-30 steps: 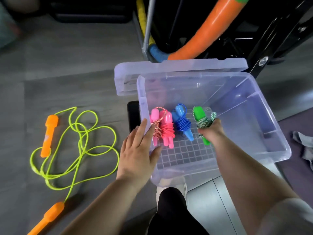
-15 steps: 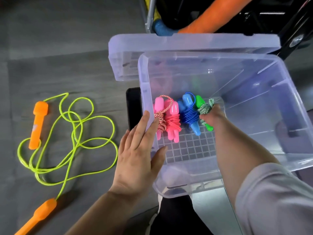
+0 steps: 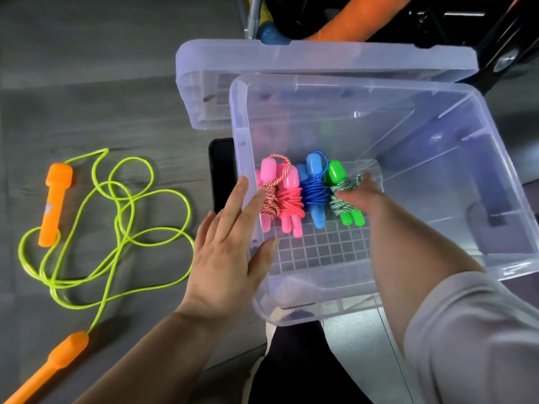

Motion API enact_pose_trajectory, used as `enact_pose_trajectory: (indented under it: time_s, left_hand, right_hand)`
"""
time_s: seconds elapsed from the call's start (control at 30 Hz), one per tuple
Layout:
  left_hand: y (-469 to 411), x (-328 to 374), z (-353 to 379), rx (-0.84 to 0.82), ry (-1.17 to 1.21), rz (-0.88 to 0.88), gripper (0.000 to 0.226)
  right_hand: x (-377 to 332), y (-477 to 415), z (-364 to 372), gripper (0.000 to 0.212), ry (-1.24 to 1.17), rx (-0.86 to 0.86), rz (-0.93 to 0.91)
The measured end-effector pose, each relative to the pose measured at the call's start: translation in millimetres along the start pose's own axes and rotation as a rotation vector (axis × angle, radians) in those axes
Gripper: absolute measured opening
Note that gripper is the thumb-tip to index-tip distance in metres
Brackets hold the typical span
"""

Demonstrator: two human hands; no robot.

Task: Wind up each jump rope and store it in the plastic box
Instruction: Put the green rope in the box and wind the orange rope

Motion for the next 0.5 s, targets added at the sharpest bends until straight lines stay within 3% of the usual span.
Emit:
enact_pose_trajectory:
  time_s: [0.2,0.3,0.37,0.5]
  left_hand:
    - [-1.4,6.6,-6.2,-0.086,-0.040,-0.047,0.059]
    - [0.0,7.2,-9.2,-0.329,-0.130,-0.181,0.070]
    - [7.9,4.9,-28.2,-0.392,-0.124,-0.240,0.057]
    - [41.6,-16.1,-85.8,-0.503,-0.203,-0.372,0.032]
  right_hand:
    - [-20.0,17.6,-14.5,0.070,0.134,-0.013,-0.020]
    - [-51.9,46.1,-26.6,0.039,0.196,-0.017,-0.149]
    - [-75.9,74.4,-34.4,0.019,0.219,-0.010,-0.235]
    - [-127.8,134.6,-48.1,0.025,0.182,0.059,-0.427]
Point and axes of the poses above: each hand's wrist, its own y-axis away from the middle knuckle, its own z-axis out of the palm, x = y × z, the point moved 8 cm from there along -y, towards the middle knuckle, and after that the axes turned 14 degrees about -z, right-handed, at the moved point
